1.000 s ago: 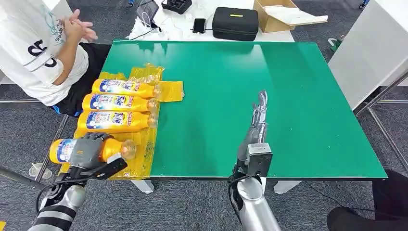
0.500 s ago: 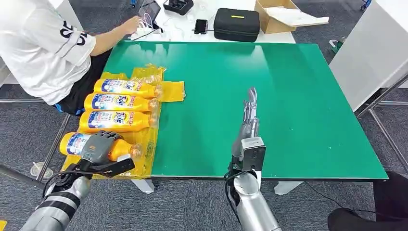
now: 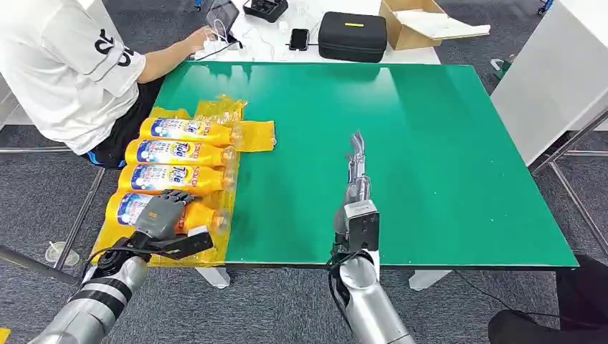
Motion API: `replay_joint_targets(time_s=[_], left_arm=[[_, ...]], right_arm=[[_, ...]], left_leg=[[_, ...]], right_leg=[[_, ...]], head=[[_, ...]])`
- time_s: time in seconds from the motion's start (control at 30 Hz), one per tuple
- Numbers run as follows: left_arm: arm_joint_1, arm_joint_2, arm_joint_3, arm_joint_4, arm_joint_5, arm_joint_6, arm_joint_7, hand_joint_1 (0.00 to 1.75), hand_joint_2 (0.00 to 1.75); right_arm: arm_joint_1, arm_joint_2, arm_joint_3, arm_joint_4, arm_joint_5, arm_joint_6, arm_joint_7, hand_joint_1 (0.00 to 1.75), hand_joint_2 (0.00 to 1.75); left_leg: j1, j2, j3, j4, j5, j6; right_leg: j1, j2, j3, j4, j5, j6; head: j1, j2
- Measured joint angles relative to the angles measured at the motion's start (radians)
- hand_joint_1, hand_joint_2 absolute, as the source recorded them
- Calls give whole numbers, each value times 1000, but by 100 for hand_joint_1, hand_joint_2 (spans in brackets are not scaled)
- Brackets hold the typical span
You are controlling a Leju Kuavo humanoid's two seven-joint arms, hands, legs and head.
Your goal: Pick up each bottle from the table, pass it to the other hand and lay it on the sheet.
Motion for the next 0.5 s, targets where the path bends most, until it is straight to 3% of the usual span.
replay_joint_targets(time_s=[0.17,0.2,0.5], left_arm=[[-9,-2,-5,12,2,-5,-1,0,175],[-11,-2,-5,13,18,-23,-7,0,0],[-23,6,-25,16,165,-210,-51,0,0]], right_arm=[[-3,1,2,14,0,0,0,0,0],[-3,1,2,17,-1,4,1,0,0],[-14,6,6,49,3,31,3,0,0]], left_leg=[[0,0,0,0,0,0],[0,0,0,0,0,0],[0,-1,1,0,0,0]], right_leg=[[0,0,0,0,0,0],[0,0,0,0,0,0],[0,-1,2,0,0,0]], head=[[0,0],[0,0],[0,0]])
